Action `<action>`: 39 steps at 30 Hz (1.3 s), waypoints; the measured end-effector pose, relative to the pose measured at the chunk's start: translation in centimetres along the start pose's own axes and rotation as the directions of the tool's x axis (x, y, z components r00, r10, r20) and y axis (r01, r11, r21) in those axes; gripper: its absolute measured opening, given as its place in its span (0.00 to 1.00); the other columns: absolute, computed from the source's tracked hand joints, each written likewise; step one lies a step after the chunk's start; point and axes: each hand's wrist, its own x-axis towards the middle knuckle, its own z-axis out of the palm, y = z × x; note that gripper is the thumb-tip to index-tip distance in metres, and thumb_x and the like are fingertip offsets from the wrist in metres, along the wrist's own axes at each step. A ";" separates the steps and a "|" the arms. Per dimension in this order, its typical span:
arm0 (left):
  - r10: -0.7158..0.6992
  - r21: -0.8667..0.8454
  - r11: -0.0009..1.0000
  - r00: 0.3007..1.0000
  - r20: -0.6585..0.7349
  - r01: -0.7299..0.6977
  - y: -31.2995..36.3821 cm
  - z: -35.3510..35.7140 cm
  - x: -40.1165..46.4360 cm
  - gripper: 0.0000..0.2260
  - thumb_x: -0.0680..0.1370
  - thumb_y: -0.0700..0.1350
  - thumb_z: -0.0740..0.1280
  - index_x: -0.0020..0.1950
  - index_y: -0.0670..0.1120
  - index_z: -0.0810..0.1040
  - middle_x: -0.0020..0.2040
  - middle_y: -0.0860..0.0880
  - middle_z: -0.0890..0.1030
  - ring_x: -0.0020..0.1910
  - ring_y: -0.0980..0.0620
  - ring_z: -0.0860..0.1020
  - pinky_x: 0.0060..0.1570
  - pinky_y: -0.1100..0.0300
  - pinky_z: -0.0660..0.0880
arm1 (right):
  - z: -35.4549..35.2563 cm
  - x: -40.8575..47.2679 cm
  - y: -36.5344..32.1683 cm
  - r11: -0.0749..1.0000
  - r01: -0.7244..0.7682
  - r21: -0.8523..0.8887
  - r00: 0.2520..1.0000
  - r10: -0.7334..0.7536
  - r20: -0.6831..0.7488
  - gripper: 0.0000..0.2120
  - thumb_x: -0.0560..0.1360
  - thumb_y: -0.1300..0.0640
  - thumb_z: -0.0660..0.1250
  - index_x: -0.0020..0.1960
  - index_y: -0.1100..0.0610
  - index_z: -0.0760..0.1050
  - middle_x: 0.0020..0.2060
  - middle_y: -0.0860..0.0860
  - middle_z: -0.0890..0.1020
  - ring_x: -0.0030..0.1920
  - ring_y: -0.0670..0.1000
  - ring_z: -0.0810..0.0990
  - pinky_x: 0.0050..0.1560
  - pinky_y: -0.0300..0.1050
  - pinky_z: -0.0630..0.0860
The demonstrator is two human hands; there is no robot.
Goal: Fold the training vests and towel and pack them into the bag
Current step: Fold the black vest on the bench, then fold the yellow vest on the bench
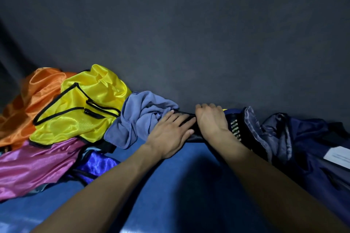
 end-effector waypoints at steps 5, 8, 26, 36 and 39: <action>0.036 -0.054 0.998 0.999 -0.006 -0.036 -0.1 -0.3 0.2 0.22 0.86 0.57 0.49 0.73 0.49 0.73 0.70 0.50 0.75 0.68 0.46 0.72 0.78 0.47 0.58 | 0.9 -3.2 0.2 0.976 0.193 0.101 0.979 -0.198 0.042 0.26 0.83 0.51 0.59 0.78 0.60 0.61 0.71 0.58 0.70 0.74 0.61 0.66 0.73 0.55 0.61; 0.035 -0.082 0.996 0.997 0.073 -0.029 -0.8 -0.7 0.1 0.26 0.85 0.61 0.46 0.79 0.54 0.66 0.75 0.52 0.70 0.73 0.48 0.66 0.77 0.44 0.57 | 2.2 -4.5 0.3 0.979 0.127 0.159 0.981 -0.147 0.127 0.30 0.86 0.51 0.51 0.83 0.60 0.46 0.81 0.57 0.56 0.82 0.57 0.51 0.80 0.55 0.53; 0.009 0.004 1.000 0.988 0.156 -0.010 -2.5 -2.5 -0.7 0.36 0.80 0.71 0.48 0.83 0.53 0.55 0.81 0.49 0.61 0.79 0.45 0.56 0.78 0.44 0.56 | 1.4 -4.4 0.0 0.980 0.116 -0.159 0.953 -0.065 0.295 0.36 0.85 0.44 0.46 0.82 0.65 0.37 0.82 0.62 0.43 0.82 0.61 0.42 0.81 0.61 0.39; -0.015 -0.168 0.985 0.977 0.213 0.051 -1.4 -3.7 -1.0 0.28 0.86 0.58 0.52 0.84 0.49 0.53 0.84 0.50 0.54 0.83 0.50 0.48 0.81 0.50 0.46 | 1.9 -6.0 -0.8 0.987 0.158 -0.005 0.975 -0.156 0.156 0.34 0.85 0.52 0.51 0.82 0.63 0.38 0.83 0.60 0.47 0.83 0.59 0.45 0.81 0.59 0.42; -0.002 -0.244 0.970 0.999 0.043 0.012 -0.6 -6.0 -2.9 0.23 0.86 0.47 0.58 0.81 0.46 0.62 0.81 0.48 0.63 0.80 0.50 0.60 0.79 0.56 0.55 | 0.4 -6.8 -1.1 0.976 0.189 0.109 0.974 -0.200 0.107 0.33 0.85 0.50 0.51 0.83 0.59 0.39 0.83 0.56 0.46 0.83 0.57 0.45 0.81 0.56 0.42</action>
